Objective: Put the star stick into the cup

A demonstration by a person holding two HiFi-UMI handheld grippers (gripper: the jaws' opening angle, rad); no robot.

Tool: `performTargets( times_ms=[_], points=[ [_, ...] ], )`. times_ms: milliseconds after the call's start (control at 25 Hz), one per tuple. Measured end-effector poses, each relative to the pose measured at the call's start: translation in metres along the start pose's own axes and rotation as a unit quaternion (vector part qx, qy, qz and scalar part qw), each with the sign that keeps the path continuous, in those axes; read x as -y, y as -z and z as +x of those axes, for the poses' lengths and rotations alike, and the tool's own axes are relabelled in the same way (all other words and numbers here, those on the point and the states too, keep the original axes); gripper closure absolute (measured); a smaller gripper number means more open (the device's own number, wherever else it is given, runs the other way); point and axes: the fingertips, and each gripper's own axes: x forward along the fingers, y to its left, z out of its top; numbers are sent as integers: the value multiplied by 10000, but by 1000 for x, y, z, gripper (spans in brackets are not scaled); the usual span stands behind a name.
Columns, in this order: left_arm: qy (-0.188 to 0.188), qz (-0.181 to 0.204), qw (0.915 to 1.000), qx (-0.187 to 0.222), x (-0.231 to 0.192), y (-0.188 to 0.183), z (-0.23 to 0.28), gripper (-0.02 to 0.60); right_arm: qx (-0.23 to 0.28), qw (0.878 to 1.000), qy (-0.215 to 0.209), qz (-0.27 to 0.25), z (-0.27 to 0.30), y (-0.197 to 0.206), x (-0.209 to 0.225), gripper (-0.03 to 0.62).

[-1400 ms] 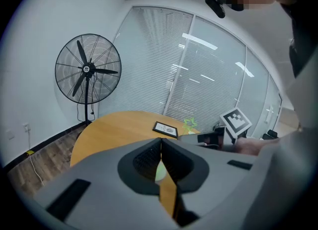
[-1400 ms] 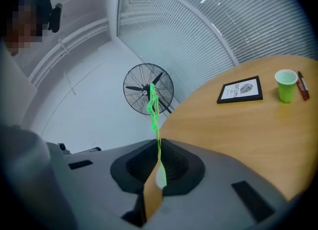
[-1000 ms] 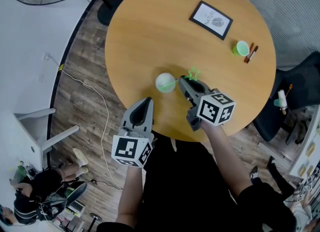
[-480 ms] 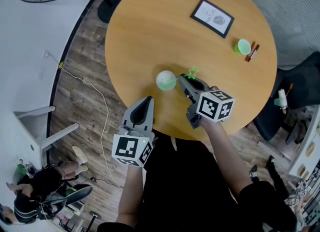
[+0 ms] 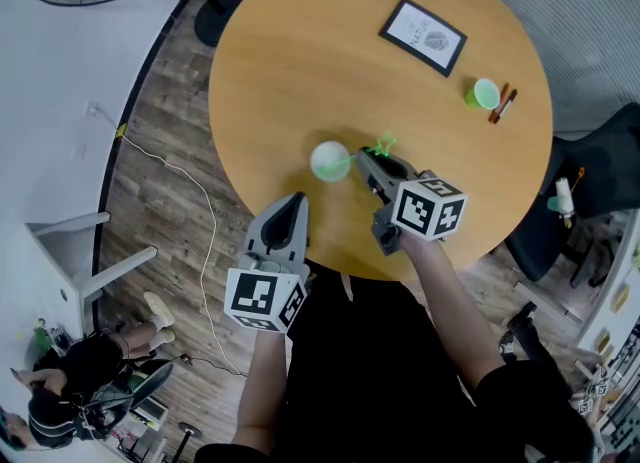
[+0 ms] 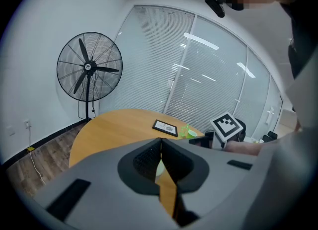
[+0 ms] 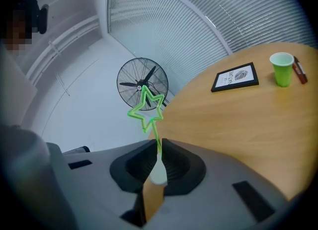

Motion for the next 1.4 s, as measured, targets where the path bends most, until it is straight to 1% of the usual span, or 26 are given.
performTargets(
  times_ms=[1400],
  points=[
    [1,30,10000,-38,2,5,-6,582,-76,9999,120,92,3,7,8,548]
  ],
)
